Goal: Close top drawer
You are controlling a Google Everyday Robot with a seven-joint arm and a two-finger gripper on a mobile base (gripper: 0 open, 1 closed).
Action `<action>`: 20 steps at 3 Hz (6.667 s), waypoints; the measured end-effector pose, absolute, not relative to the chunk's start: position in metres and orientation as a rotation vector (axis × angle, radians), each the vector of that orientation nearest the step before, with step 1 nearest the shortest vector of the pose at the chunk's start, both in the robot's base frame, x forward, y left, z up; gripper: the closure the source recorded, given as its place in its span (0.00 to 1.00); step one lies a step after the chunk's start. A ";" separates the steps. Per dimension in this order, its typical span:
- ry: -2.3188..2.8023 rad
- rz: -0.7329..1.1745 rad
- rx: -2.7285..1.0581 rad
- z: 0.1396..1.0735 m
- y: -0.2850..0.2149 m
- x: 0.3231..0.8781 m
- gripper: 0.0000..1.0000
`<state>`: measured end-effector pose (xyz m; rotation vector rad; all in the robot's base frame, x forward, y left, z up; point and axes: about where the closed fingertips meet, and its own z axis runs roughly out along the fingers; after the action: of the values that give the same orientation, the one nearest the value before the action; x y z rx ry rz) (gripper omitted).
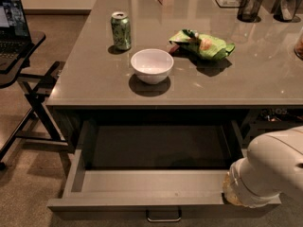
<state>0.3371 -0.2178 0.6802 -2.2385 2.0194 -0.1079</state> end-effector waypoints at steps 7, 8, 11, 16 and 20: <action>1.843 -0.199 -2.395 0.628 -0.204 0.285 1.00; 1.843 -0.201 -2.394 0.629 -0.204 0.285 1.00; 1.857 -0.231 -2.342 0.636 -0.202 0.292 0.27; 1.703 -0.285 -2.409 0.662 -0.183 0.301 0.50; 1.662 -0.384 -2.498 0.666 -0.193 0.305 0.00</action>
Offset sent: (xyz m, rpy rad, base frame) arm -0.0160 0.0043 0.0309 -0.0399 -0.0419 0.0130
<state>0.3053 -0.1930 0.6660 -2.4980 1.6617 -0.3838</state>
